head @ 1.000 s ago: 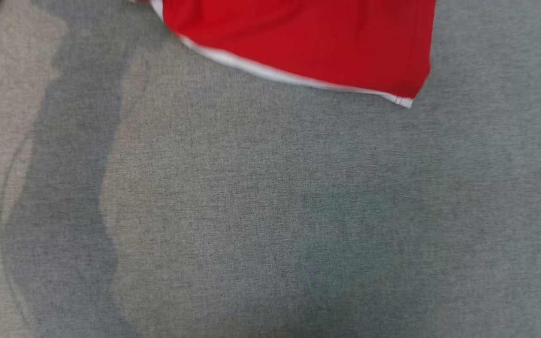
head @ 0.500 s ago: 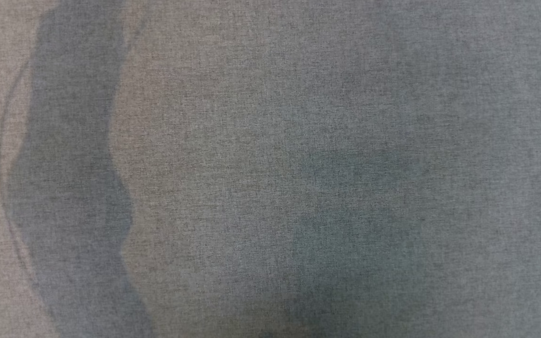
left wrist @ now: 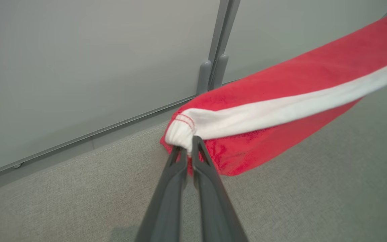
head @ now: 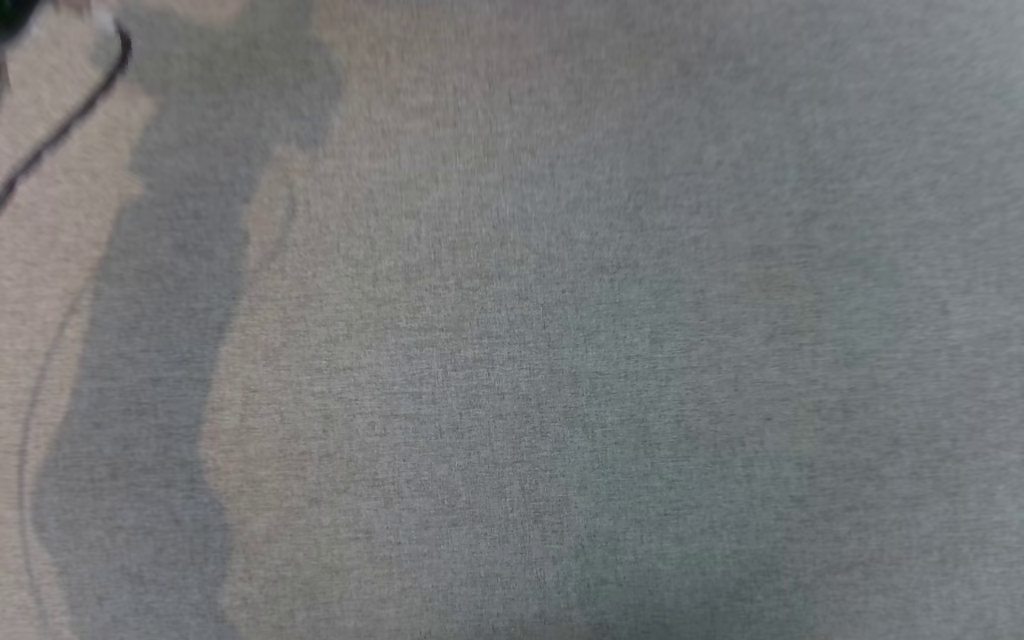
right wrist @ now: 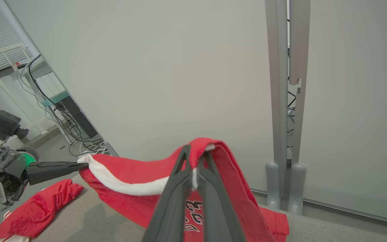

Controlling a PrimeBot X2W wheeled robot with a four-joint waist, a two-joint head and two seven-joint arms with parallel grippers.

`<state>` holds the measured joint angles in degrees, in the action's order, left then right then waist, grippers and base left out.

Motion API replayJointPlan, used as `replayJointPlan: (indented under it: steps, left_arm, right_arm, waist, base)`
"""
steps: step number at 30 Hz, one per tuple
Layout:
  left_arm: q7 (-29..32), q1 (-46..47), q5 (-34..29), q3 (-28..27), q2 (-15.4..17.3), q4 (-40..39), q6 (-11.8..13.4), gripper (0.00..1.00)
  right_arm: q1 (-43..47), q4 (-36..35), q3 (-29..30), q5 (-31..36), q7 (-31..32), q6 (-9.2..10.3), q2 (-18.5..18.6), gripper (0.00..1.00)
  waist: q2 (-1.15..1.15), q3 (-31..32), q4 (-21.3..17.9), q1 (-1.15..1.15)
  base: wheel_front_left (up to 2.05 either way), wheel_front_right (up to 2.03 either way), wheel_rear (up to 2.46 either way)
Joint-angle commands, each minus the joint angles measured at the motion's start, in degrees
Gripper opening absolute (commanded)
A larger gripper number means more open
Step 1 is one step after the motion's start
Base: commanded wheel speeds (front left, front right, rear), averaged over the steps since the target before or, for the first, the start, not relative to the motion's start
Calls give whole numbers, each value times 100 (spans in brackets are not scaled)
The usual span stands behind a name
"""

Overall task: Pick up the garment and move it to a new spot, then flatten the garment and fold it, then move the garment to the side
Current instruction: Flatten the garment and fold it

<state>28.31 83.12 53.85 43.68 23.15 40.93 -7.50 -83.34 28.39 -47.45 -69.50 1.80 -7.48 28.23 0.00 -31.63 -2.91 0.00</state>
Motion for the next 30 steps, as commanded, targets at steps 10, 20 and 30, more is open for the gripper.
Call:
replayJointPlan:
  steps: [10,20,30]
  left_arm:
    - [425,-1898,1168,649,1084,-1396,6,0]
    - [869,-3721,2015,975,1900,-3187,243,0]
    - [1318,-4793,2662,1275,2392,-4590,800,0]
  right_arm:
    - [1869,-826,-806,-952,558,-3,722,0]
    - [3457,-1830,-1189,-1547,706,-3,1653,0]
    - [4381,-2771,-1545,-1790,1398,-3,2599,0]
  waist:
    - [0,1545,-97,0]
    - [0,2316,-90,0]
    - [0,2700,-62,0]
  base:
    - [0,0,0]
    - [0,0,0]
    - [0,0,0]
